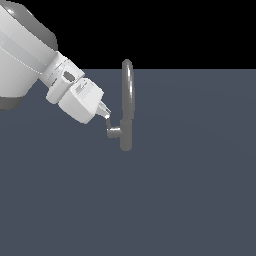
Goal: Turn on the faucet by rotating a designated handle.
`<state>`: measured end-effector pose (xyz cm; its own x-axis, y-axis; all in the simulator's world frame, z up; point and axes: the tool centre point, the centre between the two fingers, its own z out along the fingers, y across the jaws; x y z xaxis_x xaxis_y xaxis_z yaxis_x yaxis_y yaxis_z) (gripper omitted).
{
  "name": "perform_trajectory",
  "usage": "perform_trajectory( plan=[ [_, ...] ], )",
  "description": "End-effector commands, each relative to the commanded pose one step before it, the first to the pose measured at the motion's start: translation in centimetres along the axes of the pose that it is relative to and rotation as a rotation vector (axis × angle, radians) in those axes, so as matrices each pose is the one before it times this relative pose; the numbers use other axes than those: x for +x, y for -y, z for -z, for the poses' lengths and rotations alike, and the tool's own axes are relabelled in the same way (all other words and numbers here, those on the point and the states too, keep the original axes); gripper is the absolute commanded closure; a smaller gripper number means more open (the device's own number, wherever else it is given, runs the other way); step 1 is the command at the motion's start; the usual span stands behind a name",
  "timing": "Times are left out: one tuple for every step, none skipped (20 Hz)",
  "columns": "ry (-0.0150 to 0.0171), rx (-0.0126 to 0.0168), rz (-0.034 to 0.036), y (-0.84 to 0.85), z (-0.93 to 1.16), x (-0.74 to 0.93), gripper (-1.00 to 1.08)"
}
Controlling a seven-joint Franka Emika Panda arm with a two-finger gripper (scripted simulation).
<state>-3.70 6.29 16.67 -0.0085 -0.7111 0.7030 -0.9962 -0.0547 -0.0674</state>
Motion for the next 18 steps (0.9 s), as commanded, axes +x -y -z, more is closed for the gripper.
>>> perform_trajectory(
  plan=[
    [-0.00494, -0.01837, 0.00884, -1.692, -0.766, -0.496, 1.08],
    [-0.00007, -0.0008, -0.00027, -0.357, -0.109, -0.064, 1.08],
    [-0.00003, -0.00046, -0.00015, -0.362, -0.092, -0.07, 1.08],
    [-0.00004, -0.00065, -0.00022, -0.361, -0.102, -0.068, 1.08],
    [-0.00002, -0.00046, -0.00015, -0.364, -0.092, -0.072, 1.08],
    [-0.00002, -0.00066, -0.00021, -0.364, -0.102, -0.07, 1.08],
    [0.0, -0.00066, -0.00021, -0.365, -0.102, -0.071, 1.08],
    [0.0, 0.0, 0.0, 0.0, 0.0, 0.0, 1.08],
    [0.00369, 0.02407, 0.00067, 1.001, 0.973, -0.042, 1.08],
    [-0.00037, -0.00209, -0.0001, -0.303, -0.365, -0.271, 1.08],
    [-0.00033, -0.00192, -0.00009, -0.305, -0.356, -0.272, 1.08],
    [-0.00036, -0.00215, -0.0001, -0.303, -0.368, -0.272, 1.08],
    [-0.00034, -0.00204, -0.00009, -0.304, -0.363, -0.273, 1.08],
    [-0.00033, -0.00204, -0.00008, -0.304, -0.363, -0.274, 1.08],
    [-0.00032, -0.00204, -0.00008, -0.304, -0.363, -0.274, 1.08],
    [-0.00031, -0.00205, -0.00008, -0.304, -0.363, -0.275, 1.08],
    [-0.0003, -0.00205, -0.00007, -0.304, -0.363, -0.276, 1.08],
    [-0.00029, -0.00205, -0.00006, -0.303, -0.363, -0.277, 1.08]
  ],
)
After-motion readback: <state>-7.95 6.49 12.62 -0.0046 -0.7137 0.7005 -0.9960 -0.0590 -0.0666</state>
